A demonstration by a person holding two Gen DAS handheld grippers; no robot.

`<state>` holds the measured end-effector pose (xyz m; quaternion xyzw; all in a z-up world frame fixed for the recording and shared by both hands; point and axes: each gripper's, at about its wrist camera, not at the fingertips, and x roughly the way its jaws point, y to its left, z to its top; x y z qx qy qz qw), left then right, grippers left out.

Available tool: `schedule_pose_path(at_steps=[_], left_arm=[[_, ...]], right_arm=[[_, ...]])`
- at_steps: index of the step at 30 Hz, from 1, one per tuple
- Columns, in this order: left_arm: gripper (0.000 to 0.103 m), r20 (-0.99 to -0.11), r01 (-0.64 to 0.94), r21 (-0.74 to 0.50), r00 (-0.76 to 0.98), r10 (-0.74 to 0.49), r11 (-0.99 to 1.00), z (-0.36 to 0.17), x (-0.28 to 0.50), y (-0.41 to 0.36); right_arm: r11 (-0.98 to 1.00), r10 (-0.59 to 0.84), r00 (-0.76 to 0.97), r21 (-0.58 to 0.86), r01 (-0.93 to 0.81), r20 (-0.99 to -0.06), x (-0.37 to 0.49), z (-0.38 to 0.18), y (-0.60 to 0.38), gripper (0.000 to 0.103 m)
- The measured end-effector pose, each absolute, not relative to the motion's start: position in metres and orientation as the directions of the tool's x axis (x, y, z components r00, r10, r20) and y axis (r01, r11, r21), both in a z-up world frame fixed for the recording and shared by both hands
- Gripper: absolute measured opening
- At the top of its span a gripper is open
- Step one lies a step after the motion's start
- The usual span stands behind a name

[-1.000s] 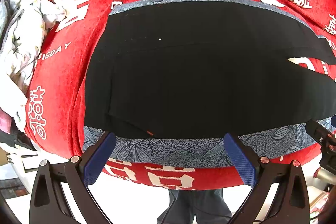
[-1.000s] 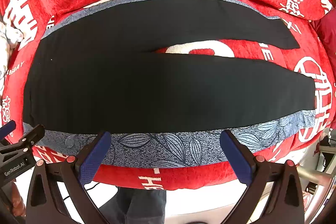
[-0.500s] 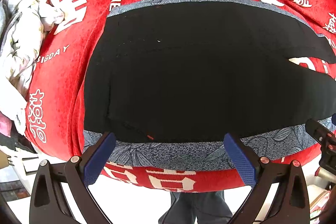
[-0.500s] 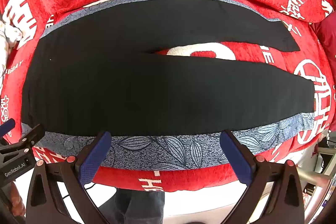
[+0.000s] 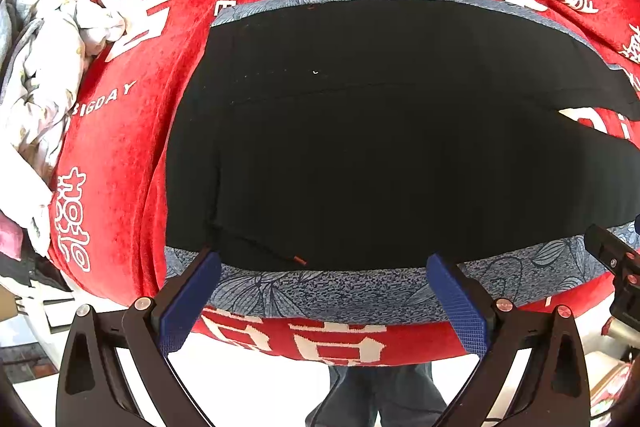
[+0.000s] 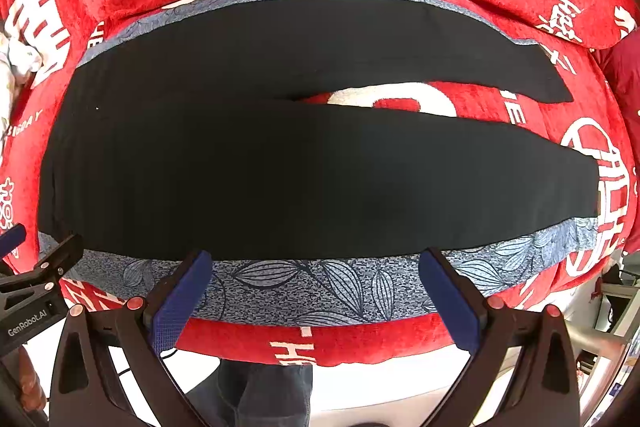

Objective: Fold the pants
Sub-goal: 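Position both grippers open over the grey waistband of the black trousers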

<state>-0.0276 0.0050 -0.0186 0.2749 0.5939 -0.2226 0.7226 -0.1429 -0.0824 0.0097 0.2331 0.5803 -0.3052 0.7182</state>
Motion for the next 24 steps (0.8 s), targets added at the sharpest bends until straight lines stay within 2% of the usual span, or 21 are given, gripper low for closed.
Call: schedule_pose_path(at_steps=[9, 24], left_arm=[[0.103, -0.981, 0.647, 0.131, 0.193, 0.005, 0.751, -0.02, -0.027, 0.007], [0.103, -0.984, 0.641, 0.123, 0.179, 0.008, 0.758, -0.025, -0.021, 0.023]], right_arm=[[0.707, -0.176, 0.09, -0.062, 0.704, -0.98, -0.138, 0.007, -0.077, 0.103], [0.7, -0.152, 0.115, -0.025, 0.713, -0.982, -0.137, 0.005, -0.069, 0.103]])
